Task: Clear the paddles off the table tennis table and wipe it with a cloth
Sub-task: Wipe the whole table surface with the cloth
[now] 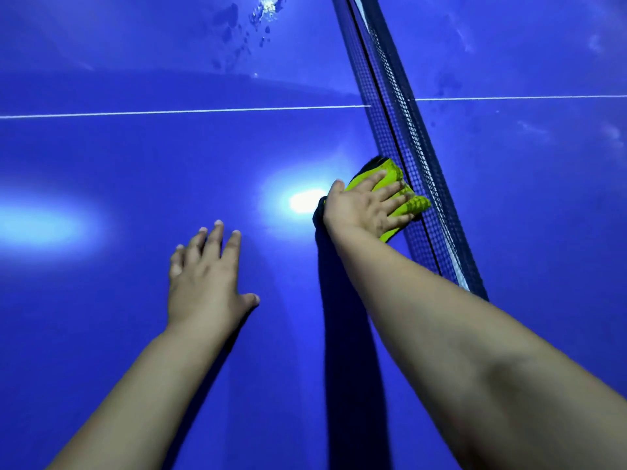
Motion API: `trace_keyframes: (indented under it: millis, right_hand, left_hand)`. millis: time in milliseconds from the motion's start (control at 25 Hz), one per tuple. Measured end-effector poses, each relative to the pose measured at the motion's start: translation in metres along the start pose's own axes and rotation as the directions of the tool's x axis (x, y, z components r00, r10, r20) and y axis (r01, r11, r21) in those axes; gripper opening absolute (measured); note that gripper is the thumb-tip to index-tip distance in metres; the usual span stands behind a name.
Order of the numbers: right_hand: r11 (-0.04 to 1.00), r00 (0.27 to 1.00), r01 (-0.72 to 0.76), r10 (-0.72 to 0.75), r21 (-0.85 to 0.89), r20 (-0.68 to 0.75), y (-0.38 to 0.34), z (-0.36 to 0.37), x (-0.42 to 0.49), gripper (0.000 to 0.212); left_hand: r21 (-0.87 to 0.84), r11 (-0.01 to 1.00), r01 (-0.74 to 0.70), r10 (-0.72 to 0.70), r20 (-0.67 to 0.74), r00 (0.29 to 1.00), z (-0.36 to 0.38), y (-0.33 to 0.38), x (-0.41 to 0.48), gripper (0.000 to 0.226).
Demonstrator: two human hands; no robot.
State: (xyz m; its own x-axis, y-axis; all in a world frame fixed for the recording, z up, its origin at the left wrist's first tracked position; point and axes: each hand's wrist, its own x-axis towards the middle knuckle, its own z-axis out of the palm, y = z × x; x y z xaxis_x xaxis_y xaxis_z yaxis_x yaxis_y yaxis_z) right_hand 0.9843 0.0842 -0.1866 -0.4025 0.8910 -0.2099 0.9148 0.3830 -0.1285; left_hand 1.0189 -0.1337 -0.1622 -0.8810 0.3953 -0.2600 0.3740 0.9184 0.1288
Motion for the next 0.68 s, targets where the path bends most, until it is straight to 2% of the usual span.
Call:
trace_keyframes:
  millis: [120,200,360,560,680]
  right_hand:
    - [0.987,0.988,0.156,-0.156,-0.034,0.004,-0.040,-0.004,0.046,0.078]
    - [0.949,0.954,0.301,-0.301,-0.090,0.008,-0.056,-0.007,0.069,0.074]
    - [0.741,0.763,0.643,-0.642,-0.196,0.074,-0.068,-0.012,0.097,0.070]
    - [0.517,0.563,0.818,-0.809,-0.253,0.167,-0.046,-0.016,0.088,0.070]
    - [0.445,0.491,0.863,-0.849,-0.239,0.193,-0.017,-0.017,0.064,0.070]
  left_hand:
    - [0.035,0.999,-0.005,0.004,0.032,0.999,0.001,0.001,0.008,0.099]
    - [0.019,1.000,0.004,-0.004,0.047,0.999,0.001,0.002,0.010,0.098]
    - [0.002,1.000,0.028,-0.028,0.063,0.998,-0.001,0.001,0.013,0.100]
    - [-0.015,0.998,0.059,-0.058,0.084,0.995,-0.002,0.003,0.013,0.101]
    - [0.003,0.998,0.060,-0.060,0.084,0.995,-0.005,0.007,0.010,0.097]
